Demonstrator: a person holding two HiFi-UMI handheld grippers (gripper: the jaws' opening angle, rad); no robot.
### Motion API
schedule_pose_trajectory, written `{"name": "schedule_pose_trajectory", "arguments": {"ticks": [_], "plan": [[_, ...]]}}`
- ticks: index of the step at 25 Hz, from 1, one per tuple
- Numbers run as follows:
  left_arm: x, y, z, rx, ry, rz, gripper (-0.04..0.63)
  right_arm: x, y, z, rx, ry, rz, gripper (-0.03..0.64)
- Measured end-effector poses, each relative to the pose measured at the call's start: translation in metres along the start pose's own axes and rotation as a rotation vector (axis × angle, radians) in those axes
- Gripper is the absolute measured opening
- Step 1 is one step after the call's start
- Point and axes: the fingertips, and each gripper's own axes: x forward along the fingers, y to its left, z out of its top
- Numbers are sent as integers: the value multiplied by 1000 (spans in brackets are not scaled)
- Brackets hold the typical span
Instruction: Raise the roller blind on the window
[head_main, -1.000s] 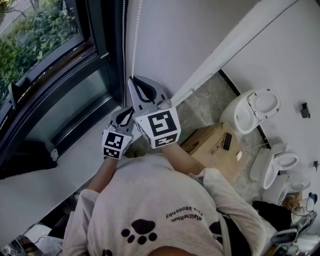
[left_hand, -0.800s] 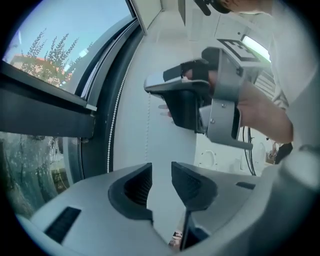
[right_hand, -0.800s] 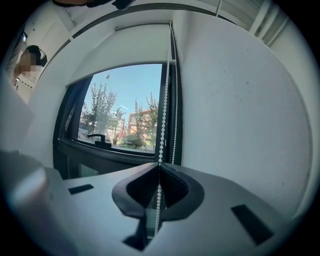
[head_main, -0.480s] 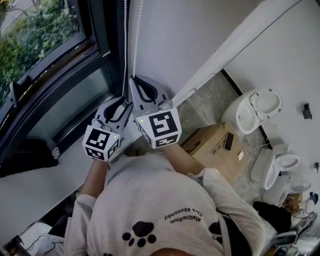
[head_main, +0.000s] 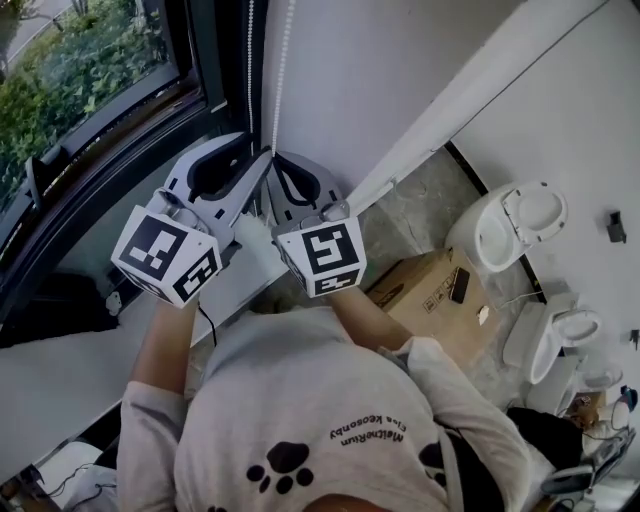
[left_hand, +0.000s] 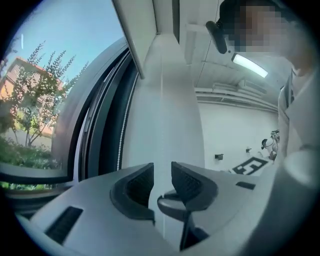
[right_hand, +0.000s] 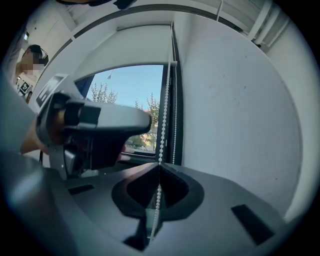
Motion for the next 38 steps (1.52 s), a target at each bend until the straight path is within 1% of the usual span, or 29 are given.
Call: {"name": "schedule_pose_trajectory", "arguments": {"ticks": [4, 8, 10, 13, 16, 19, 21, 23, 27, 30, 35, 38], "plan": [[14, -5, 38, 43, -25, -40, 115, -2, 0, 0, -1, 4, -7, 11], [25, -6, 65, 84, -35, -48, 112, -2, 4, 1, 2, -1, 1, 11], [32, -4, 74, 105, -27, -36, 92, -2, 3, -1, -1, 1, -1, 11], [37, -5, 82, 142, -25, -29, 29, -3, 2, -2, -8, 4, -2, 11], [40, -7, 82, 119, -15, -37, 10, -2, 1, -1, -7, -3, -6, 10], [39, -8, 82, 110, -36, -28, 9, -1, -2, -1, -12, -6, -15, 10], [38, -7, 78, 121, -38, -17, 8, 1, -2, -5, -25, 0, -20, 11], [38, -4, 69, 113, -33, -8, 8, 1, -2, -14, -37, 14, -24, 11], [35, 0, 44, 71, -19, 3, 8, 1, 0, -40, -40, 51, -27, 11], [35, 1, 22, 56, 2, 13, 8, 2, 3, -61, -40, 85, -25, 11], [33, 8, -18, 16, 39, 34, 8, 2, 6, -102, -13, 148, -13, 11], [30, 9, -38, -15, 52, 41, 8, 1, 8, -121, -25, 171, -11, 11]]}}
